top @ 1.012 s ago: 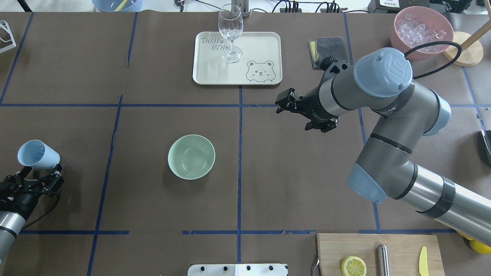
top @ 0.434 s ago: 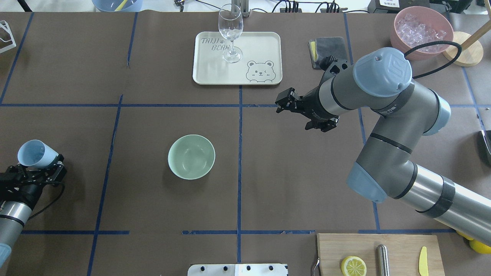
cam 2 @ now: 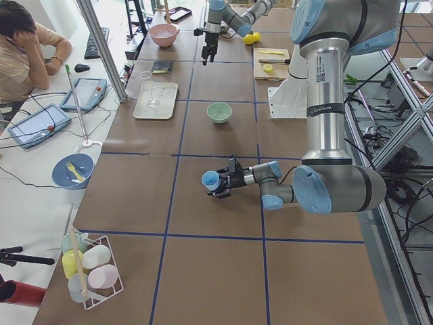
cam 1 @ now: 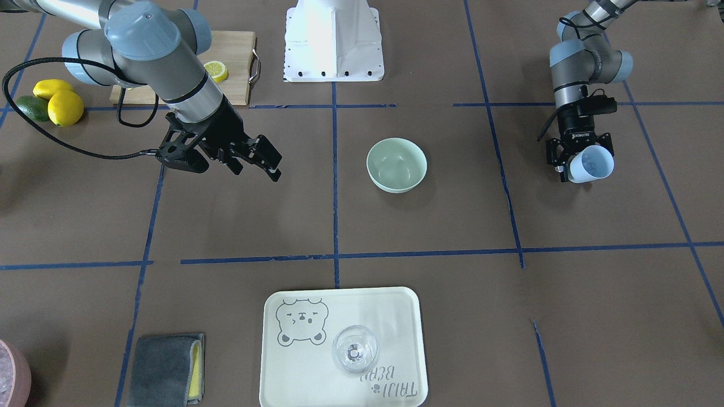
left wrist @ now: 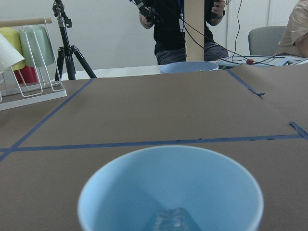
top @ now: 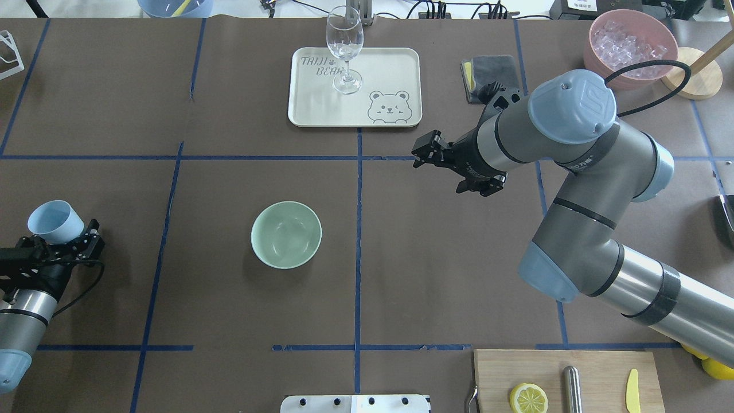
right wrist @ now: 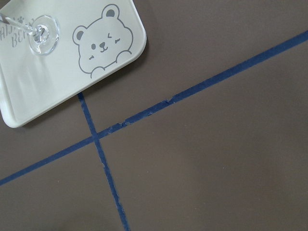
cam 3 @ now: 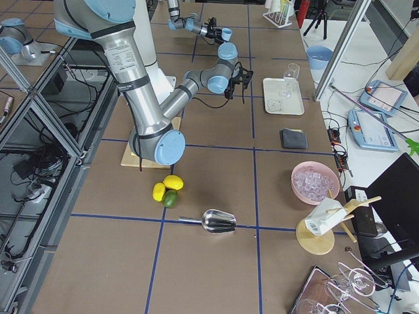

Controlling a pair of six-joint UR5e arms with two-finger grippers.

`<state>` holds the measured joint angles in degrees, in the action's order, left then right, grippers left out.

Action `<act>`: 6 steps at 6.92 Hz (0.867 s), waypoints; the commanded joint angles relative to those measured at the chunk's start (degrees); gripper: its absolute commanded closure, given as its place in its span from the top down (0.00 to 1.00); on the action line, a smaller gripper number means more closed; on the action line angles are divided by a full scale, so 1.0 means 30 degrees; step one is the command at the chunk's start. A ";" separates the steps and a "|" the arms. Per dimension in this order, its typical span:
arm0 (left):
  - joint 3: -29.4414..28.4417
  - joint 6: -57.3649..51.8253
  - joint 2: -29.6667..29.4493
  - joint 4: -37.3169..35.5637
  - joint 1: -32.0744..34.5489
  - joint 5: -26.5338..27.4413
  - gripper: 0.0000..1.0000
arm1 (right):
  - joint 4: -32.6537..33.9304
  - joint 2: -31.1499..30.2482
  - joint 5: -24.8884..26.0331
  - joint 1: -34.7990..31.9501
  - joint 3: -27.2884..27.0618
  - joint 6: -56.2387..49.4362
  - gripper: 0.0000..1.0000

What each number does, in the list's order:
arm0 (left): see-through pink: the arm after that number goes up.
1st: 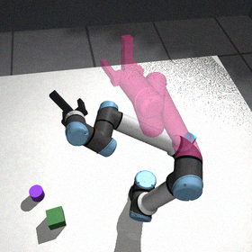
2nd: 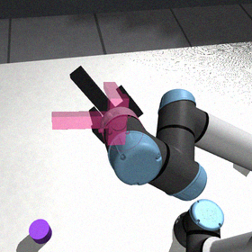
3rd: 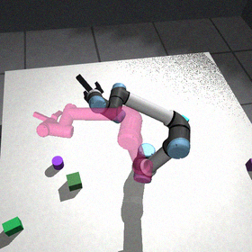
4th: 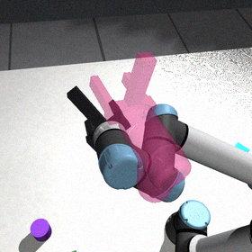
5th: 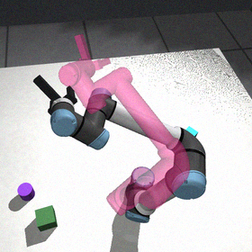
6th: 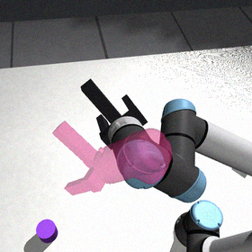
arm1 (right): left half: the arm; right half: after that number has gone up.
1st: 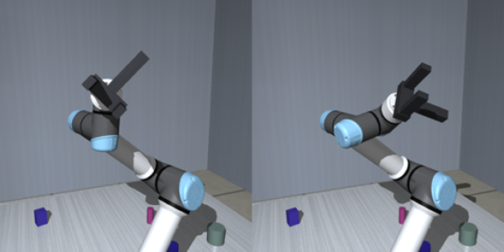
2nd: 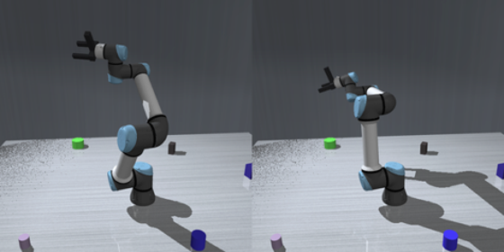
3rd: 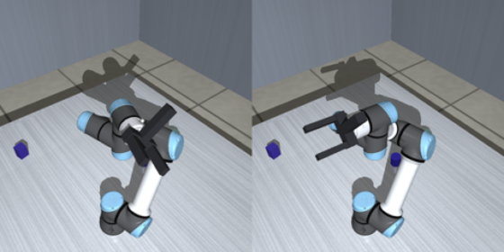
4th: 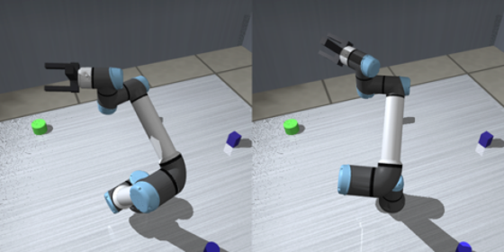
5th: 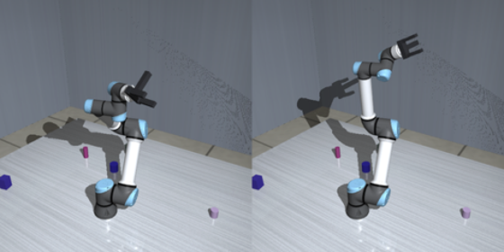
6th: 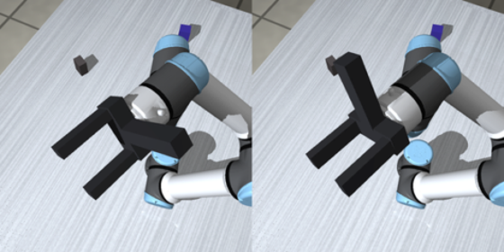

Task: Pour ice into bowl

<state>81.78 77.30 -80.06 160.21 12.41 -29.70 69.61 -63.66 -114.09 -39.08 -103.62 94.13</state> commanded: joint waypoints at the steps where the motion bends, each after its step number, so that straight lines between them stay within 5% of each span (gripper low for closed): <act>1: -0.0043 -0.0104 -0.0119 0.0064 0.0257 -0.0001 0.88 | 0.0001 0.0039 0.0003 -0.0011 0.0000 0.0000 1.00; 3: 0.0132 -0.1874 -0.0294 0.0326 0.0432 -0.0001 0.01 | 0.0001 0.0039 0.0032 0.0018 0.0059 0.0000 1.00; 6: 0.2169 -0.7133 -0.0322 0.4136 0.0639 0.0582 0.00 | 0.0001 0.0069 0.0003 -0.0011 0.0059 0.0000 1.00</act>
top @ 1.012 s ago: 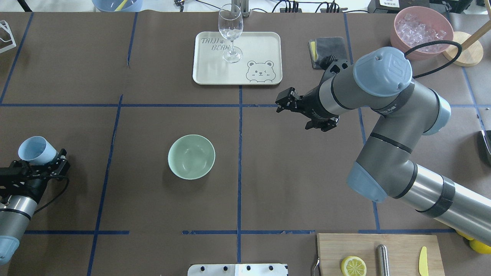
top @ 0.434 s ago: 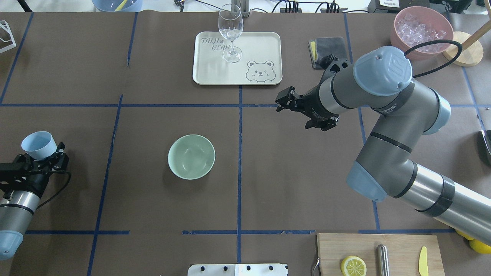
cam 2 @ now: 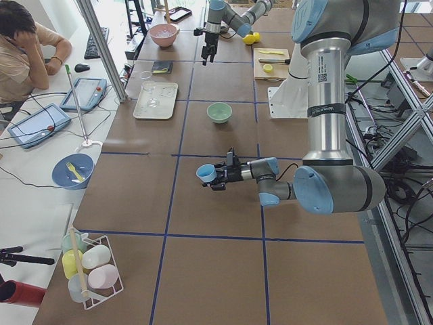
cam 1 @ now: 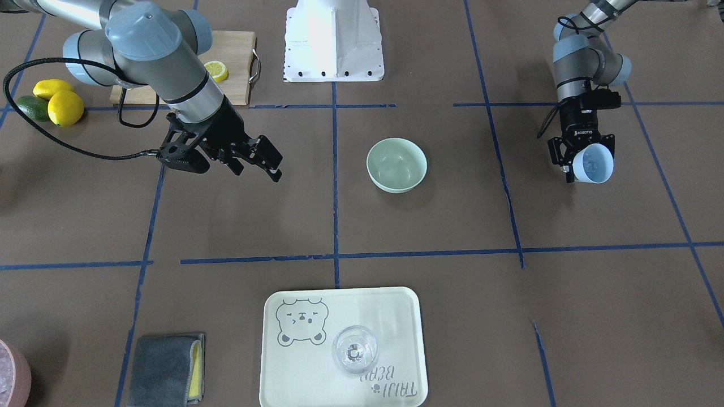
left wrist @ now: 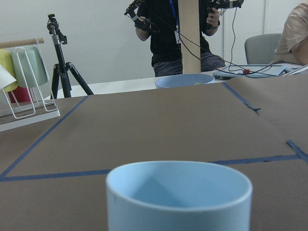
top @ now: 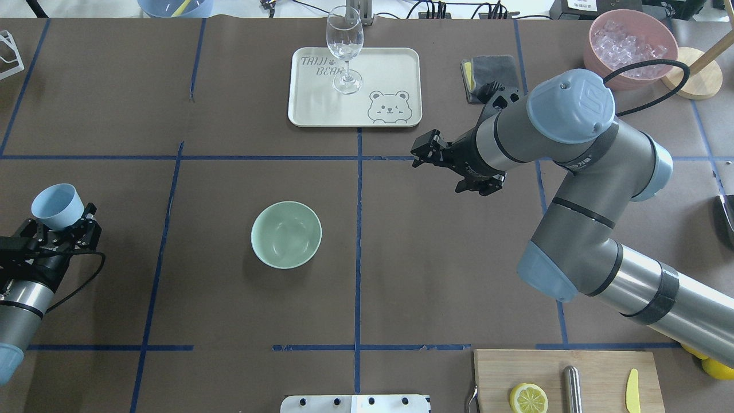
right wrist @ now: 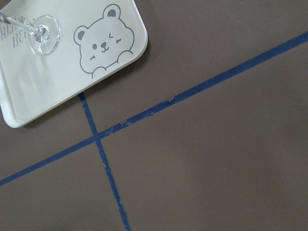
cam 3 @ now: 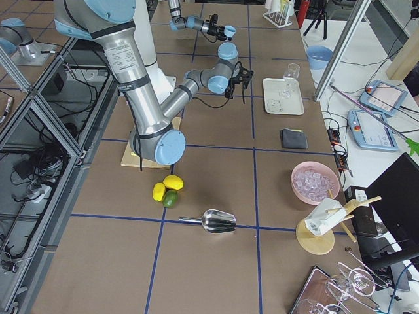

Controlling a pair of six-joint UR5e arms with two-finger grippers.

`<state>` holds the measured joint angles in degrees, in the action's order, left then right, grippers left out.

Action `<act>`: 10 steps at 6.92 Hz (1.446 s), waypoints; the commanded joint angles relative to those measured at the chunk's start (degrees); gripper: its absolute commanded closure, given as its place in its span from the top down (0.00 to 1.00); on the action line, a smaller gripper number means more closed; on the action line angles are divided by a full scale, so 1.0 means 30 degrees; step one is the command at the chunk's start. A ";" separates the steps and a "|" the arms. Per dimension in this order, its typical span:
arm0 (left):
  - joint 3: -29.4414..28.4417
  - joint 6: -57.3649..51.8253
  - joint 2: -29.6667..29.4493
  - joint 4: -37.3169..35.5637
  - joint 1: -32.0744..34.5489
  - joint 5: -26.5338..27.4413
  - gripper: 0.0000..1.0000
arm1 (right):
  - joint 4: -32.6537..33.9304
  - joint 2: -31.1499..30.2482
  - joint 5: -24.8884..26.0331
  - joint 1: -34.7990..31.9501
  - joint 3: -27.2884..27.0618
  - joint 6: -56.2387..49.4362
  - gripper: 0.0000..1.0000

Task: Pour ice into bowl

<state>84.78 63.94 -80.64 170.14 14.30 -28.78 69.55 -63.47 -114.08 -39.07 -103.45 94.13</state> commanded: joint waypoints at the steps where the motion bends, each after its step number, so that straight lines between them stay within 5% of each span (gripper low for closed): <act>1: 0.2575 -0.5320 -0.0362 0.0825 -0.0079 0.0278 0.00 | -0.0009 0.0005 -0.0002 0.0014 0.0002 -0.0001 1.00; 6: 0.3614 -1.6382 -0.7064 -0.2013 -0.1864 0.0278 0.00 | -0.0010 -0.0316 -0.0002 -0.0074 0.0148 -0.0001 1.00; 8: 0.3615 -1.6508 -0.7394 -0.3887 -0.2277 0.0248 0.00 | -0.0010 -0.0492 0.0027 -0.0074 0.0148 -0.0001 1.00; 10: 0.3412 -2.0397 -0.7484 -0.6366 -0.2336 0.0713 0.00 | -0.0039 -0.0465 0.0027 0.0043 0.0440 0.0028 1.00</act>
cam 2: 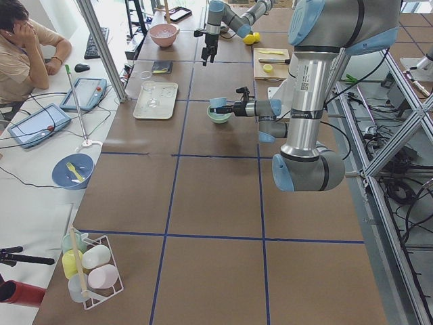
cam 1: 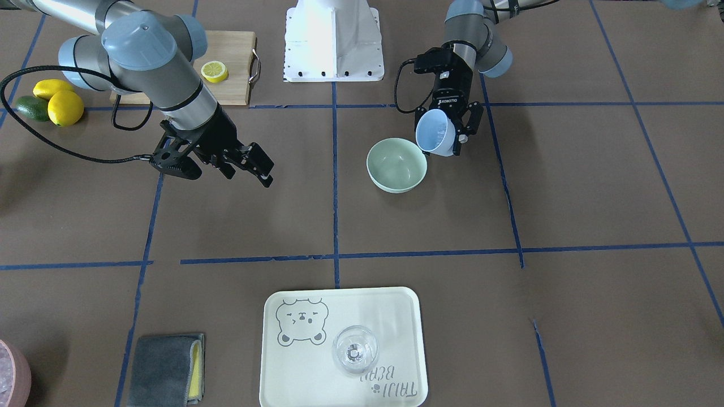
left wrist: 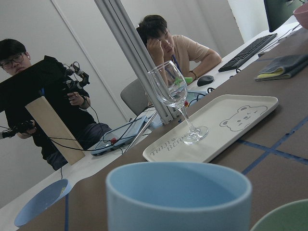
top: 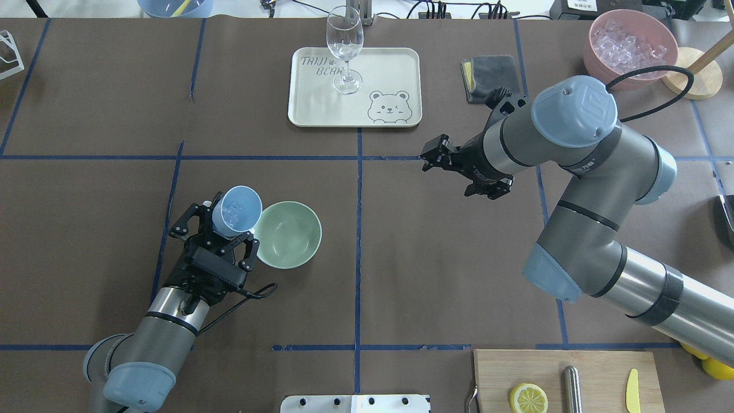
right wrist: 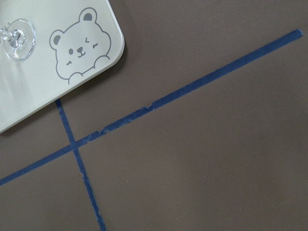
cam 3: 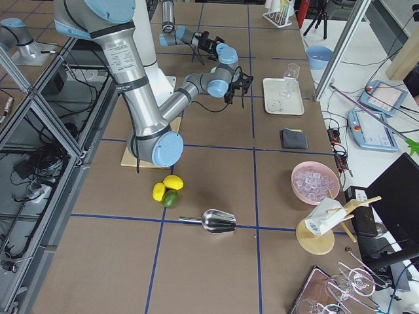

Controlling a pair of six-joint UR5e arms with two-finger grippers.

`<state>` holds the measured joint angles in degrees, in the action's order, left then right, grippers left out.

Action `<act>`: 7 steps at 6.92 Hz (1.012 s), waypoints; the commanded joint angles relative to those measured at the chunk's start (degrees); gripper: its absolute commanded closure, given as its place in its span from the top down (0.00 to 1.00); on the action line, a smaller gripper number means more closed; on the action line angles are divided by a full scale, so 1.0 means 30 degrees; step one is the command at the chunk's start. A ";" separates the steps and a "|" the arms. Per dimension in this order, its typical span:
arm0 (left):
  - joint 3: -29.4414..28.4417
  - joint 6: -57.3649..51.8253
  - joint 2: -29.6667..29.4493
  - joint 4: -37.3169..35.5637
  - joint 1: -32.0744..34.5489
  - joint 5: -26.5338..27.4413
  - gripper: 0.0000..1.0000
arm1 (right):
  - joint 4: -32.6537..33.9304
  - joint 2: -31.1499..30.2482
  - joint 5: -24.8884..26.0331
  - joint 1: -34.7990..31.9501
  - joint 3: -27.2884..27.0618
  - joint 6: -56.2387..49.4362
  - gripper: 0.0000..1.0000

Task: Pour ice into bowl

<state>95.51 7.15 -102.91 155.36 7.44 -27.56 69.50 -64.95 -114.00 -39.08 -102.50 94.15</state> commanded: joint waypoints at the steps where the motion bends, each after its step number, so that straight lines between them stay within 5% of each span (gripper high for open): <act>1: -0.0194 -0.3795 -0.0119 -0.2731 -0.0134 0.0398 0.00 | -0.0022 0.0029 0.0001 0.0048 0.0067 0.0023 1.00; 5: -0.0019 -1.1762 -0.0265 -0.4645 -0.0194 0.1740 0.00 | -0.0022 0.0145 -0.0029 0.0077 0.0124 0.0023 1.00; 7: -0.0108 -1.2022 -0.0295 -0.6304 -0.0281 0.2537 0.00 | -0.0051 0.0030 -0.0029 0.0049 0.0037 0.0111 1.00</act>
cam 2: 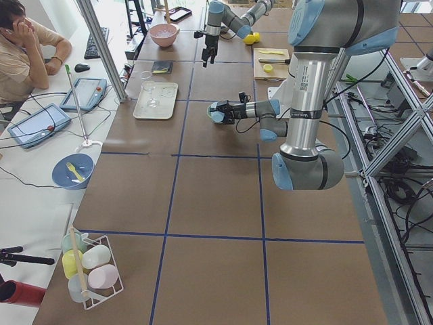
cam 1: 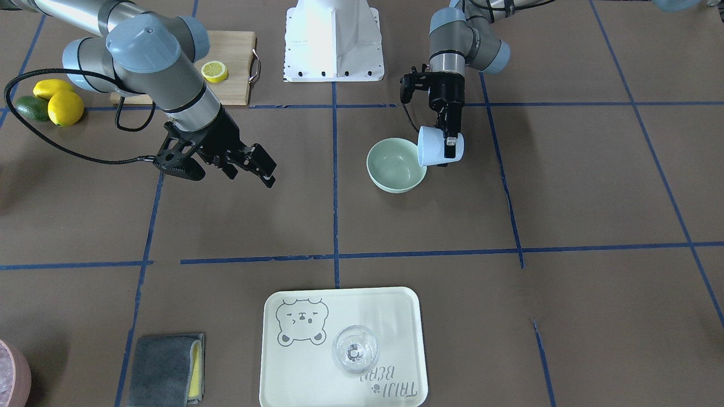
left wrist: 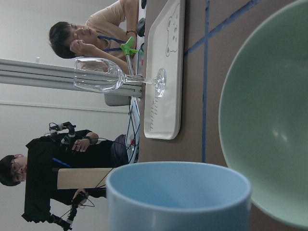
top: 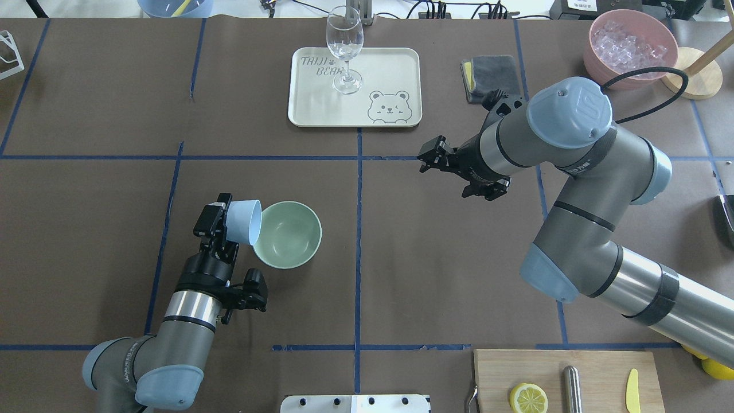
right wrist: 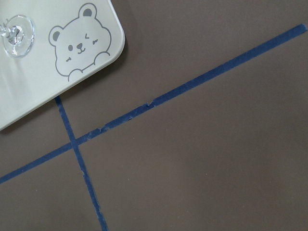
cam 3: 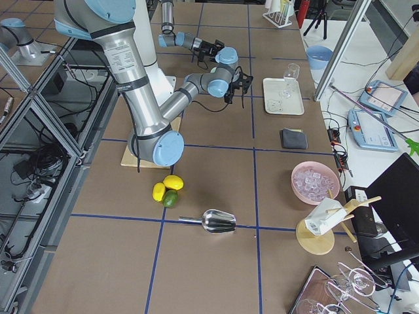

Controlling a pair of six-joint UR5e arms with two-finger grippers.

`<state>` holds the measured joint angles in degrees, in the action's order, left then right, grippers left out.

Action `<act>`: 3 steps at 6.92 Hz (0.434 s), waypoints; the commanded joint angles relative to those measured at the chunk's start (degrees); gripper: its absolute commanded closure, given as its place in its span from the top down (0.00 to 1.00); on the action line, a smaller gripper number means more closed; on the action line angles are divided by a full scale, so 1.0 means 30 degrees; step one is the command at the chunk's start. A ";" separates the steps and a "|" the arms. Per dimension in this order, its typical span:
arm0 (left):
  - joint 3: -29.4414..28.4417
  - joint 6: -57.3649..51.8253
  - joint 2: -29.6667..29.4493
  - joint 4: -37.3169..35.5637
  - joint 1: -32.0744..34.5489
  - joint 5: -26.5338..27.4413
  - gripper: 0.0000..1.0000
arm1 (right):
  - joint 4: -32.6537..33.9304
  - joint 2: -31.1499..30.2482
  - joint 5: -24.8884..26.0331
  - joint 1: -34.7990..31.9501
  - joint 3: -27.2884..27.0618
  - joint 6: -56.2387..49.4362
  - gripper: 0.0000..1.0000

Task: Pour ice into bowl

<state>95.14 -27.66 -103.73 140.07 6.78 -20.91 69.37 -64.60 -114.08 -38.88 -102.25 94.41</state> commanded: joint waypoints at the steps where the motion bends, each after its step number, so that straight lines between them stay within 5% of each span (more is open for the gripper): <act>1: 0.0072 -0.0476 -0.0634 -0.3224 -0.0063 0.0609 0.00 | 0.0020 -0.0146 0.0000 -0.0019 0.0038 -0.0032 1.00; 3: 0.0712 -0.3535 -0.1489 -0.5322 -0.0063 0.1721 0.00 | 0.0020 -0.0147 -0.0029 -0.0077 0.0010 0.0142 1.00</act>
<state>95.90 -32.90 -107.21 127.17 6.52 -17.50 69.42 -65.00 -114.11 -39.02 -102.18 94.53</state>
